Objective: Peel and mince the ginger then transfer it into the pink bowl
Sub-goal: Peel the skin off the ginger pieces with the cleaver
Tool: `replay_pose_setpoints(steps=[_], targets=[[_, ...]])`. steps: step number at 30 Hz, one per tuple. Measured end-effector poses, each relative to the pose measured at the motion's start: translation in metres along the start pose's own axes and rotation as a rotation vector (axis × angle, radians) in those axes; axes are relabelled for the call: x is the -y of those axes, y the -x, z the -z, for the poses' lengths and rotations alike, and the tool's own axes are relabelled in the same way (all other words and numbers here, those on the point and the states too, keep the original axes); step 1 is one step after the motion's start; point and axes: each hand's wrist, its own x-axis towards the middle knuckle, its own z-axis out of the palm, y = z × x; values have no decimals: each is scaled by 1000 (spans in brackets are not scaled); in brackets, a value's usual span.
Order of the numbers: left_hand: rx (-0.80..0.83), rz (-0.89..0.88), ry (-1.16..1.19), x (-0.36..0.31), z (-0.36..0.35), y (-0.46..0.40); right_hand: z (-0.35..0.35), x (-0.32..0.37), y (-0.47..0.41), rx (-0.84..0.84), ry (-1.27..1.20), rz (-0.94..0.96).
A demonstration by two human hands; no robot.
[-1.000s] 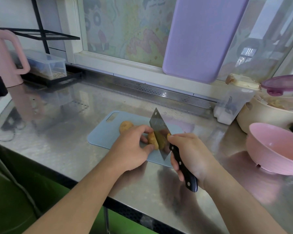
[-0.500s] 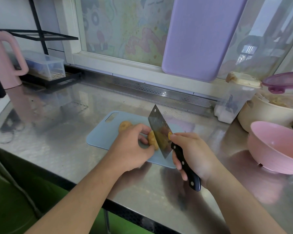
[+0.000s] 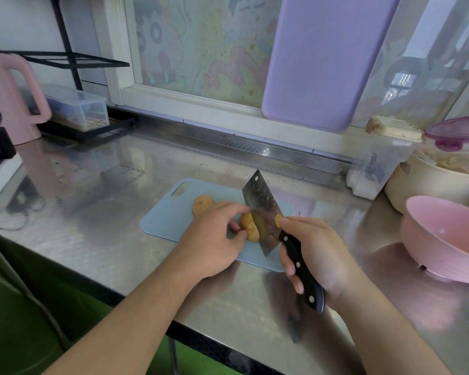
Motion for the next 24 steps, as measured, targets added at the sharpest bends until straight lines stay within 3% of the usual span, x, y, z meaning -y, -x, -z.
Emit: replay_pose_setpoints(steps=[19, 24], targets=[[44, -180, -132, -1, -6, -3, 6, 0, 3, -40, -33, 6], [71, -160, -129, 0, -5, -7, 8, 1, 5, -51, -47, 13]])
